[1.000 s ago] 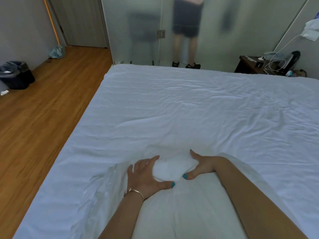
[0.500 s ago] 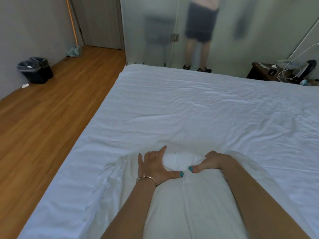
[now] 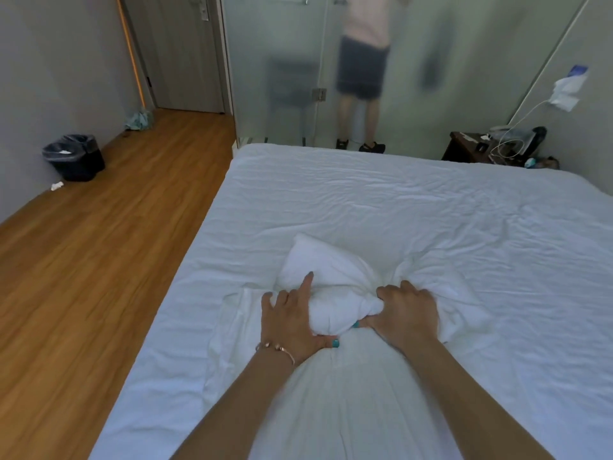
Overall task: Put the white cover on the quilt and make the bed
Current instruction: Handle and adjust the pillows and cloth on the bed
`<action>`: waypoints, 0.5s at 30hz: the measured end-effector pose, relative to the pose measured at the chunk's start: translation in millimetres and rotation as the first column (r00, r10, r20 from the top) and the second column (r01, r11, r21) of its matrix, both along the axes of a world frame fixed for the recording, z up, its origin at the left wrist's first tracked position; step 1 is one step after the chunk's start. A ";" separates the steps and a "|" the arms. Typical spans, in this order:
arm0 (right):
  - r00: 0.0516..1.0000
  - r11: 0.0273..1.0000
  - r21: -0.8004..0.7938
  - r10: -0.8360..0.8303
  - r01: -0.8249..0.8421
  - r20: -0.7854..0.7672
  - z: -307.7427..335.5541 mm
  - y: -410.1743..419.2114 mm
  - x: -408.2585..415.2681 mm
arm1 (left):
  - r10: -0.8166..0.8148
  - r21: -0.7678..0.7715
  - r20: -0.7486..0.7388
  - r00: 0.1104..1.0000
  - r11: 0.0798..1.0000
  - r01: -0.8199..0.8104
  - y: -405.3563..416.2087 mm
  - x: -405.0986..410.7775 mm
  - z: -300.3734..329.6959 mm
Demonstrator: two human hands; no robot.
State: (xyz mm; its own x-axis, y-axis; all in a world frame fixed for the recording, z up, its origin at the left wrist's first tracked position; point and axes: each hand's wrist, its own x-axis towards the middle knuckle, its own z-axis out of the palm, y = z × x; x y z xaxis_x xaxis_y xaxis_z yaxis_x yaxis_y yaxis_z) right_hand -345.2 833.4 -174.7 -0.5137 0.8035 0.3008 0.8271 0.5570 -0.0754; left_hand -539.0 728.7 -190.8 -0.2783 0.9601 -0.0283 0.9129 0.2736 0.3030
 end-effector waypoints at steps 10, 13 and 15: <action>0.973 0.989 0.096 -0.094 0.116 -0.210 112.7 -131.0 83.4 | -0.388 -0.189 -0.128 0.913 0.913 0.361 -38.5 21.3 179.2; 0.953 0.984 0.073 -0.136 0.162 -0.271 120.5 -178.9 120.5 | -0.395 -0.196 -0.073 0.916 0.906 0.376 -69.4 47.8 202.5; 0.941 0.980 0.072 -0.158 0.188 -0.299 119.8 -211.3 144.1 | -0.457 -0.262 -0.122 0.881 0.871 0.416 -97.8 75.8 204.7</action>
State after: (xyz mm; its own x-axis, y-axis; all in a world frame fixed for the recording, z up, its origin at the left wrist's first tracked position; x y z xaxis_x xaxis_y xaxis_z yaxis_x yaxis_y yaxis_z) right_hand -201.1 622.1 -55.0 -0.2480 0.8312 0.4977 0.8616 0.4241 -0.2789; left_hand -463.2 630.8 14.0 0.1474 0.9583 -0.2447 0.9864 -0.1243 0.1072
